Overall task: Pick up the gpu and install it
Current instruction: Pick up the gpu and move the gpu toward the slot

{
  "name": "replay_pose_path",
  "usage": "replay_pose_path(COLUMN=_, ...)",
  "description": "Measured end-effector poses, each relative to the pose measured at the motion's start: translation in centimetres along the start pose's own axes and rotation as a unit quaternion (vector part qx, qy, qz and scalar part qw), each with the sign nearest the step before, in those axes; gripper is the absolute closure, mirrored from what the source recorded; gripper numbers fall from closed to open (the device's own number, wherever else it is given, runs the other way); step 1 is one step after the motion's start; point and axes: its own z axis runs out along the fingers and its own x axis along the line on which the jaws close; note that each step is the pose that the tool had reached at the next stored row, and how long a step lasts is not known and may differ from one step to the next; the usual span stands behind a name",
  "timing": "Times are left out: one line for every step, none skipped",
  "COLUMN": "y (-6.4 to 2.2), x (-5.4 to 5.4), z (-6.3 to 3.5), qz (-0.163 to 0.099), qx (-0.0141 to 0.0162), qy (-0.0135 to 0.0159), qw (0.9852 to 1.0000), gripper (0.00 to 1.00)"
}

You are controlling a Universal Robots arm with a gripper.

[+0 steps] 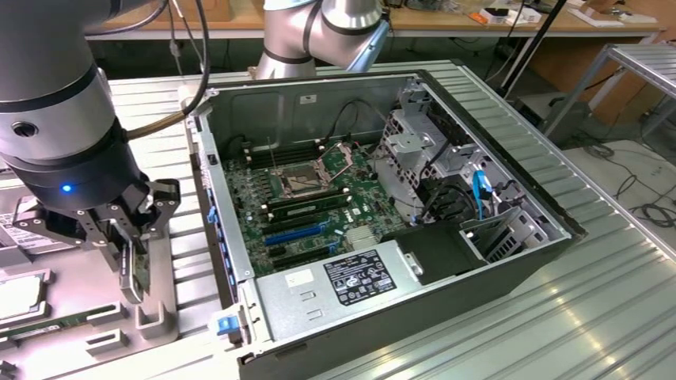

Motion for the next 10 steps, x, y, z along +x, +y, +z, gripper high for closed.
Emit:
replay_pose_path(y=0.0, x=0.0, z=-0.07, qz=0.0, qx=0.0, qy=0.0, qw=1.0, gripper=0.73)
replay_pose_path(y=0.01, x=0.0, z=-0.16, qz=0.0, qx=0.0, qy=-0.0001, qw=1.0, gripper=0.73)
replay_pose_path(y=0.01, x=0.0, z=-0.25, qz=0.0, qx=0.0, qy=-0.0001, qw=1.0, gripper=0.73)
replay_pose_path(y=0.01, x=0.0, z=-0.36, qz=0.0, qx=0.0, qy=-0.0001, qw=1.0, gripper=0.73)
replay_pose_path(y=0.02, x=0.0, z=-0.46, qz=0.0, qx=0.0, qy=-0.0001, qw=1.0, gripper=0.73)
replay_pose_path(y=0.03, x=0.0, z=-0.59, qz=0.0, qx=0.0, qy=-0.0001, qw=1.0, gripper=0.73)
replay_pose_path(y=0.04, x=0.0, z=-0.84, qz=0.0, qx=0.0, qy=-0.0001, qw=1.0, gripper=0.73)
replay_pose_path(y=0.05, x=0.0, z=-1.11, qz=0.0, qx=0.0, qy=-0.0001, qw=1.0, gripper=0.73)
replay_pose_path(y=0.07, x=0.0, z=-1.56, qz=0.0, qx=0.0, qy=-0.0001, qw=1.0, gripper=0.73)
replay_pose_path(y=0.08, x=0.0, z=-1.8, qz=0.0, qx=0.0, qy=-0.0001, qw=1.0, gripper=0.73)
